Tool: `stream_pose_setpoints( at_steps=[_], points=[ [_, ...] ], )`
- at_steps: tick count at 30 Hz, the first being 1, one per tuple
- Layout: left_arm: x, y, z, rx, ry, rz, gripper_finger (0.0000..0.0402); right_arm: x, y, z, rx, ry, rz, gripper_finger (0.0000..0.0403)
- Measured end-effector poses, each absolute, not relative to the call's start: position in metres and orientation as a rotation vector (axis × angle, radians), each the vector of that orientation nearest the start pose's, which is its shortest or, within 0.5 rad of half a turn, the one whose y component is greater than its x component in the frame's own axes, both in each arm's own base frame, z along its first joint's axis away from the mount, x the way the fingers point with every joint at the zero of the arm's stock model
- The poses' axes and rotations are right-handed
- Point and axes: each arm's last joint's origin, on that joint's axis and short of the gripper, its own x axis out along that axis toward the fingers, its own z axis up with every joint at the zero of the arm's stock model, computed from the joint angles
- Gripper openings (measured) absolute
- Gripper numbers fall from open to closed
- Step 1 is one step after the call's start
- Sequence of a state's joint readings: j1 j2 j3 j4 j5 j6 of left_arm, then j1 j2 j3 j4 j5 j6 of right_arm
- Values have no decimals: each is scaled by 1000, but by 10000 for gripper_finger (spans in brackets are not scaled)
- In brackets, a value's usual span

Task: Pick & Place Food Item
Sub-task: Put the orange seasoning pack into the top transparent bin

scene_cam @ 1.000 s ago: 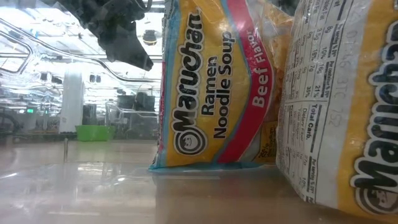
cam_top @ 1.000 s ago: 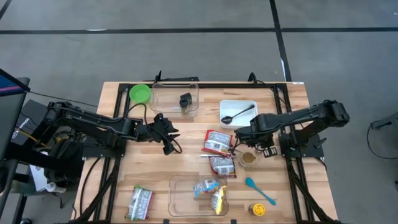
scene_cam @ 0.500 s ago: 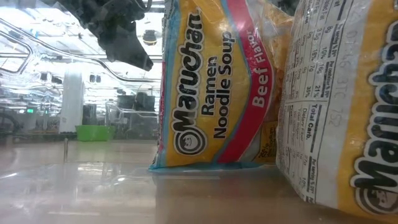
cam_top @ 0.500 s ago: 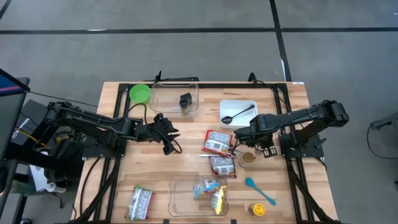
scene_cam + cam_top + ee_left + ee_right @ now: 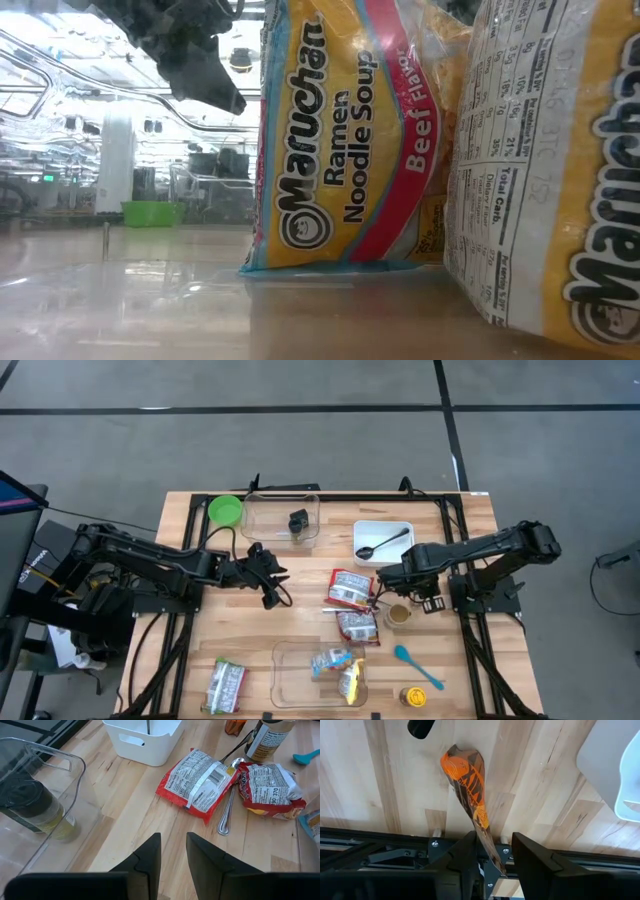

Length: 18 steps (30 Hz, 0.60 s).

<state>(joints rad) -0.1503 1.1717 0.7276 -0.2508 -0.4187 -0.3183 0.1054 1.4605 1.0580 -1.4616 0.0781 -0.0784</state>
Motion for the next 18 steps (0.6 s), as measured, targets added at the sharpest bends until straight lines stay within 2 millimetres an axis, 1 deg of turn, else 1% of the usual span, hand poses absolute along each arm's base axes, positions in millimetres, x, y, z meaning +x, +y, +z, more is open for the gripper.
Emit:
stream_pose_setpoints(
  at_steps=[5, 10, 13, 18],
  points=[
    [233, -23, 222, -109, 619, 359, 85, 211, 24, 233, -240, 1855, 104, 118],
    [232, -23, 217, -111, 613, 358, 85, 210, 27, 233, -261, 1853, 121, 113],
    [233, -23, 218, -115, 602, 357, 85, 210, 27, 233, -261, 1852, 121, 95],
    [233, -23, 219, -116, 598, 357, 85, 211, 27, 233, -261, 1848, 121, 51]
  ],
)
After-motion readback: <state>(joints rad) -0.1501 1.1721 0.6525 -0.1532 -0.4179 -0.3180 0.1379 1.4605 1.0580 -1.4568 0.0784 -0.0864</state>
